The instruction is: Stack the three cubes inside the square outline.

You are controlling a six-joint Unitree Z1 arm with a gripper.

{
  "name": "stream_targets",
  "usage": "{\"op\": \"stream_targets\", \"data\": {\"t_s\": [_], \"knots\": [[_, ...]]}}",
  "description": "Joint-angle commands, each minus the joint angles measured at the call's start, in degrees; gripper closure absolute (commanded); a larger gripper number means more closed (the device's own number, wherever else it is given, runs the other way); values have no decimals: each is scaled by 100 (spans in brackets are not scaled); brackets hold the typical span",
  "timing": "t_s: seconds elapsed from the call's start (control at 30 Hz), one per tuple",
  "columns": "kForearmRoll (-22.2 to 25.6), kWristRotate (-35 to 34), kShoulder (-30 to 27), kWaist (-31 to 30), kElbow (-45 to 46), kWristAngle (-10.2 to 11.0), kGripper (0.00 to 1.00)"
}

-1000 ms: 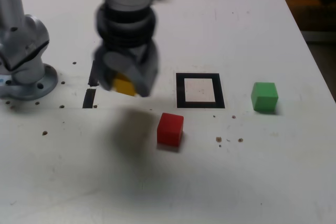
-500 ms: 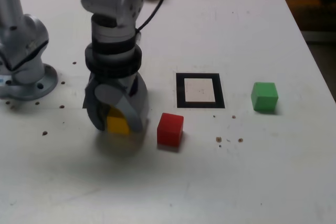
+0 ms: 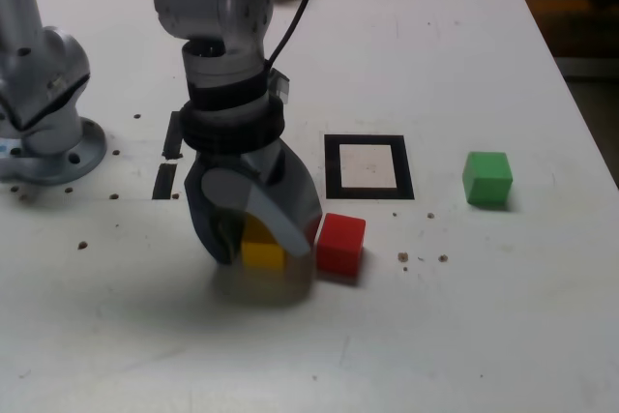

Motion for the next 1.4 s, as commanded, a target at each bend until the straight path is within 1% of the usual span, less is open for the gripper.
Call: {"op": "stream_targets", "data": {"t_s": [0.0, 0.1, 0.17, 0.27, 0.43, 0.5, 0.57, 0.7, 0.9, 1.13, 1.37], "knots": [[123, 6, 8, 6, 9, -4, 18], [487, -39, -59, 6, -75, 50, 15], [869, -146, -117, 6, -178, 160, 13], [1706, -397, -203, 6, -461, 446, 12], [3430, -723, -264, -27, -1288, 1003, 10], [3922, -768, -244, -74, -1621, 1177, 9], [4254, -766, -190, -142, -1949, 1323, 9], [4496, -567, -4, -215, -2425, 1433, 9], [4664, -48, 413, -290, -3094, 1431, 9], [4682, 364, 831, -340, -3646, 1309, 9], [4618, 554, 1146, -346, -3856, 1074, 9]]}}
